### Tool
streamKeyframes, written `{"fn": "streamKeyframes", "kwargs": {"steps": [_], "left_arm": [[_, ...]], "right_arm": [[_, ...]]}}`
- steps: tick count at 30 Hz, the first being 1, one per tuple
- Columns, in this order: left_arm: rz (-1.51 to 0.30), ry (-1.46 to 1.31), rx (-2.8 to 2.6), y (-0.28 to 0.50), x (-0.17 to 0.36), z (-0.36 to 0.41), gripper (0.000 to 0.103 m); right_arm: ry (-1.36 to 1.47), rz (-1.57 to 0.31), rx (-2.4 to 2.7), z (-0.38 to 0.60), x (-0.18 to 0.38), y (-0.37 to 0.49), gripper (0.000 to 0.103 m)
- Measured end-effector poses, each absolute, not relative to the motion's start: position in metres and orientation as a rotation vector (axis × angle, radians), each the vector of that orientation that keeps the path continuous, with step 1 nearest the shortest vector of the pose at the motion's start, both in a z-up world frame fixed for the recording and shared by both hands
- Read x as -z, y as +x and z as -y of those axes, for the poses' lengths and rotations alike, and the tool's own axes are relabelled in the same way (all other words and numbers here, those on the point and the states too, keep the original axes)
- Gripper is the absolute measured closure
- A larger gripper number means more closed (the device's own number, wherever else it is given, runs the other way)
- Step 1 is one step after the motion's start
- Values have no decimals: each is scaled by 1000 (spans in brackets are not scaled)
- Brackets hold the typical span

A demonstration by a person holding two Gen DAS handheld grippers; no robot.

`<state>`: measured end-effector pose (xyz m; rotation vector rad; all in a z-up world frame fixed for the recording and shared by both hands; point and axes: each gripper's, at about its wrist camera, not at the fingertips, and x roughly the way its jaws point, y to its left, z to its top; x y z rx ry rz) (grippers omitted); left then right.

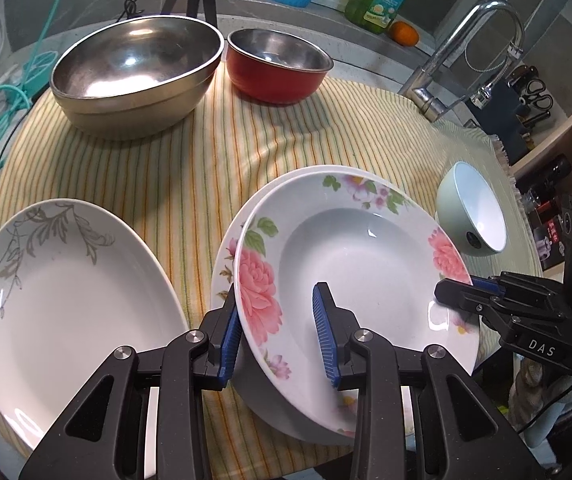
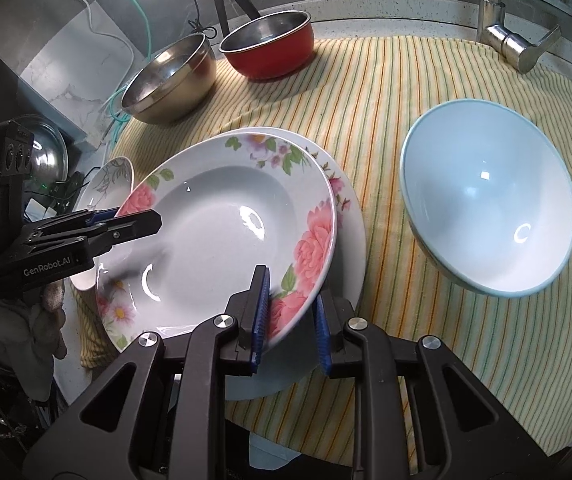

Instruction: Organize plates and bowls

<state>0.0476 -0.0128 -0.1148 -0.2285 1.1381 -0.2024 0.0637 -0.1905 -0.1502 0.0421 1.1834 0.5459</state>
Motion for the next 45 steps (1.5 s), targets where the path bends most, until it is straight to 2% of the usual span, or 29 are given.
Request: {"fn": "streamKeyframes", "kwargs": {"steps": [12, 27, 37, 41, 45], "left_arm": [[-1153, -130, 202, 45, 116, 24, 72], [-1170, -60, 191, 45, 116, 31, 72], [-1155, -89, 177, 43, 116, 27, 72], [-1145, -83, 175, 41, 116, 25, 72], [-1144, -91, 169, 41, 115, 25, 72]], "right_arm": [[-60, -1164, -530, 184, 146, 59, 78], [-250, -1107, -493, 166, 142, 49, 66], [-77, -1129, -534, 178, 142, 50, 64], [121, -1181, -586, 197, 146, 61, 64], [127, -1182, -583, 197, 146, 60, 64]]}}
